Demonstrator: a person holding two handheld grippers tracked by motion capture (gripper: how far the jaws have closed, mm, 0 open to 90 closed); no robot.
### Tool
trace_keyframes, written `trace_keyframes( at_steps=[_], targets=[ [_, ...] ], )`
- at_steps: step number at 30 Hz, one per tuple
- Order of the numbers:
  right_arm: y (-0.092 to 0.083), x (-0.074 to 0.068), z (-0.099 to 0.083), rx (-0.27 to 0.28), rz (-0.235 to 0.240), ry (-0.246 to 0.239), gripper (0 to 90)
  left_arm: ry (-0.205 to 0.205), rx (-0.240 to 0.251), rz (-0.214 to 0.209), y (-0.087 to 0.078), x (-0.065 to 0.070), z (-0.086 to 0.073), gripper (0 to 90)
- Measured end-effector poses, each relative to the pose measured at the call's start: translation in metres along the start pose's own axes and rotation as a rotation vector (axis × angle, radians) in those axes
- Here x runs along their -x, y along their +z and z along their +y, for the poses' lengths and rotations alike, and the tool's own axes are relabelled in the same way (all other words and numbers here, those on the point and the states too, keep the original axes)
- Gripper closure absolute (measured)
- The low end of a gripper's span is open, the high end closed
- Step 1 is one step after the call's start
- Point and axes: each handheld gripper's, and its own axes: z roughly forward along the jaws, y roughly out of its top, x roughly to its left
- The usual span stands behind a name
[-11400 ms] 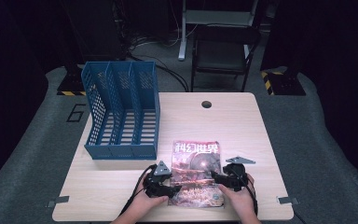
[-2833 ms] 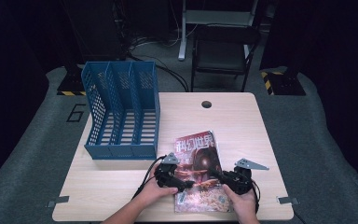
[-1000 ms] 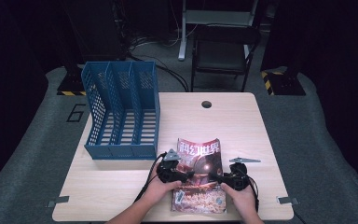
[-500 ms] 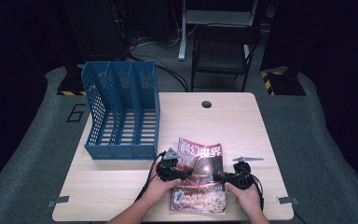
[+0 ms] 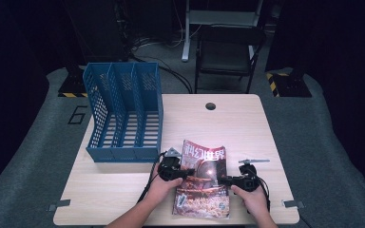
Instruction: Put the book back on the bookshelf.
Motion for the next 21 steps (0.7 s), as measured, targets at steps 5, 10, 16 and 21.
trace_keyframes(
  at_steps=[5,10,16,21],
  targets=[
    [-0.002,0.000,0.002,0.019,0.021,-0.024,74.3,0.024,-0.001,-0.001,-0.005,0.006,0.004,66.8],
    [-0.002,0.000,0.002,0.021,0.035,-0.015,73.8,0.020,-0.002,0.000,-0.009,0.008,0.007,68.7],
    [0.001,0.003,0.000,0.001,0.066,0.009,68.8,0.019,0.010,-0.005,-0.015,0.012,0.013,73.4],
    [0.002,0.003,0.000,-0.006,0.088,0.014,67.4,0.000,0.024,-0.007,-0.018,0.012,0.017,75.3]
  ],
)
